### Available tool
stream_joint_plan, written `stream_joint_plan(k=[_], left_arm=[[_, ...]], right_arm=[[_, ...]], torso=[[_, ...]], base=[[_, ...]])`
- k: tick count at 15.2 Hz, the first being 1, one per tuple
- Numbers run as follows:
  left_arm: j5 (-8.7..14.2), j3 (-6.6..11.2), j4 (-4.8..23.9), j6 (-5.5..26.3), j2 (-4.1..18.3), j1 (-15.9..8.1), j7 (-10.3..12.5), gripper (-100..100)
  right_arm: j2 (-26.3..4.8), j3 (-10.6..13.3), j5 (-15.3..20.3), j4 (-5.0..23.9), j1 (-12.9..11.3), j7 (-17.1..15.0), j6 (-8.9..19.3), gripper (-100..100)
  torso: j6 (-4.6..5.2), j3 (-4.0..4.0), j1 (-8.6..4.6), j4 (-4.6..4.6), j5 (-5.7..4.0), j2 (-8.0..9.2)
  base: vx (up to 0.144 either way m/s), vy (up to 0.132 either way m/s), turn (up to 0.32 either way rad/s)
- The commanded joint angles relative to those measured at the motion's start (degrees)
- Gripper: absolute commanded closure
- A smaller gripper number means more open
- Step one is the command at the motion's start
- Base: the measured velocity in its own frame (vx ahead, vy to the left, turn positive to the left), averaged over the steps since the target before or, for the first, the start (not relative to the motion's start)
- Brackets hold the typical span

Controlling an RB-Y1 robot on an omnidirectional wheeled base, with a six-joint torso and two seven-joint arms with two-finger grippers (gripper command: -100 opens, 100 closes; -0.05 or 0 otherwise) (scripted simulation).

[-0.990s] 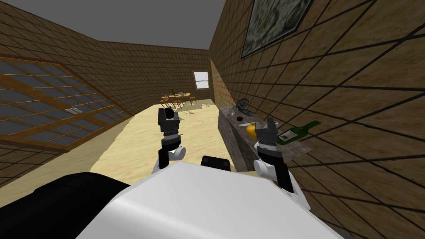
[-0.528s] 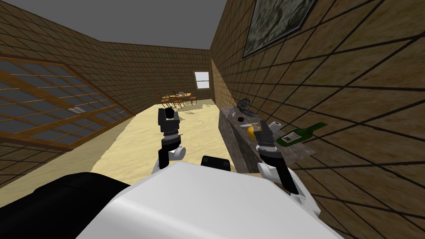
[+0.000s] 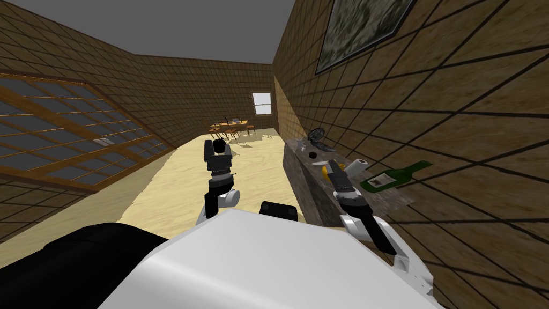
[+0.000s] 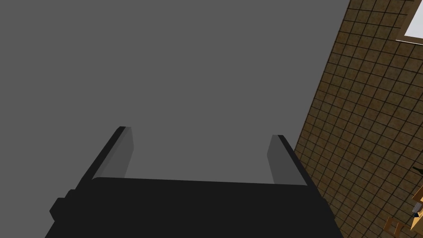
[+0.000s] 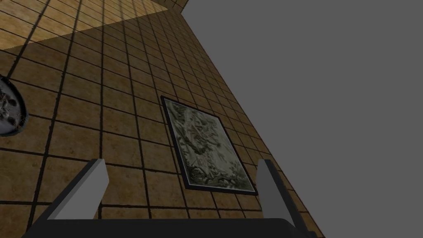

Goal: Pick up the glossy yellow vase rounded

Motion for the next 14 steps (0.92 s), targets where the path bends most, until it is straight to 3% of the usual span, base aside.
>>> stream_joint_plan(k=[1,14], left_arm=[[0.00,0.00,0.00,0.00,0.00,0.00,0.00,0],[0.00,0.00,0.00,0.00,0.00,0.00,0.00,0]], right_arm=[[-2.86,0.15,1.31,1.53,0.46,0.40,-0.89,-100],[-18.57,0.34,6.12,7.11,2.18,1.58,-3.83,-100]], torso=[[0.00,0.00,0.00,0.00,0.00,0.00],[0.00,-0.01,0.01,0.00,0.01,-0.02]], base=[[0.022,0.009,0.024],[0.026,0.013,0.025]])
